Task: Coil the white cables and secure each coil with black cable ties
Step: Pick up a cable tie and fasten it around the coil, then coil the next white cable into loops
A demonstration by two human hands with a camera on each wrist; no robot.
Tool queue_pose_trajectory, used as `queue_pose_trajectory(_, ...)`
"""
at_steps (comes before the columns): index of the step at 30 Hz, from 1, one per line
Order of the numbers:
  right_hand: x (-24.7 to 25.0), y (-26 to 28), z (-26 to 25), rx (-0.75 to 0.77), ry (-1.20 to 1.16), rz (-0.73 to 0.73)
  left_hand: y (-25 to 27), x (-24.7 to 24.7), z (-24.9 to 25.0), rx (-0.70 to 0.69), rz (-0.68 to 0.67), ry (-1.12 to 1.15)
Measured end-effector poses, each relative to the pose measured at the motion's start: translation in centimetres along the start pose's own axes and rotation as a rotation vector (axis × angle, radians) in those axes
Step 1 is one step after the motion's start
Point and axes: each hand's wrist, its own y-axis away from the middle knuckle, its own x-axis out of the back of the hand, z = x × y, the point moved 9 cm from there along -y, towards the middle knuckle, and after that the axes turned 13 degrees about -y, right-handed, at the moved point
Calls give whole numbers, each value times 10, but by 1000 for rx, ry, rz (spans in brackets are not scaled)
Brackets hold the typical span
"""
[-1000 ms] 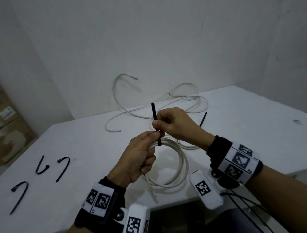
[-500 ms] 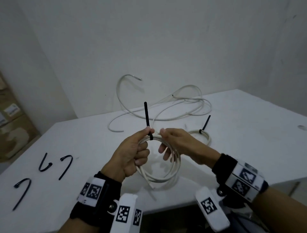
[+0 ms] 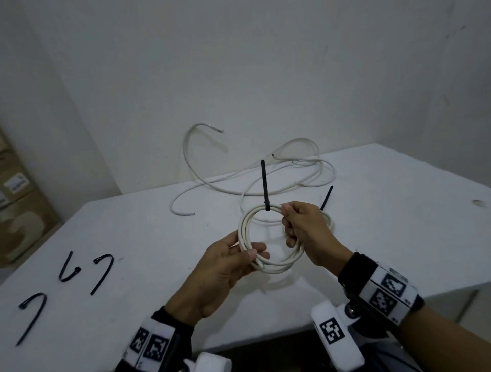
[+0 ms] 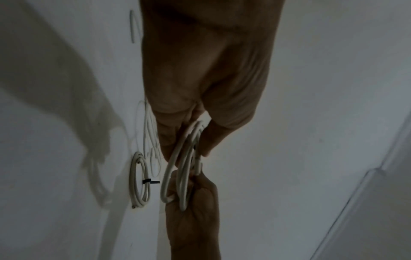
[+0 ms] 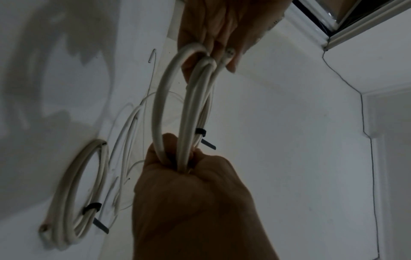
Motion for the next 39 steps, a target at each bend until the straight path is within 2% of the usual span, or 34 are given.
queue_pose_trajectory(2,2,1,2,-21,-12,4,-4,4,-1,14,11,64)
queue_pose_trajectory(4,2,3,2,-27,-5,-6,-9,8,-3,32,88,83)
queue_pose_trajectory(8,3,6,-5,14,47,-5,-14,9,-6,27,221,44)
queue_pose_trajectory(13,7,8,-8,20,50,-7,-14,11,-10,4,311,-51)
queue_pose_trajectory(16,12,9,-9,1,8,-14,-14,8,-10,23,262,-77)
queue_pose_trajectory(21,23,13,-1,-118,136,-177,-16,14,-11,91,215,-80)
queue_pose_trajectory(23,33,15,-3,-103,221,-190,-18,12,-12,103,214,-101)
queue_pose_trajectory(28,72,8,-12,-15,359,-39,-34,-12,-9,126,154,-203)
queue_pose_trajectory(32,96,-18,-29,6,481,8,-73,-32,2,141,134,-318)
queue_pose_trajectory(36,106,-51,-38,-22,645,40,-120,-47,7,153,110,-465)
queue_pose_trajectory(39,109,-68,-29,-100,794,35,-139,-51,-3,191,117,-636)
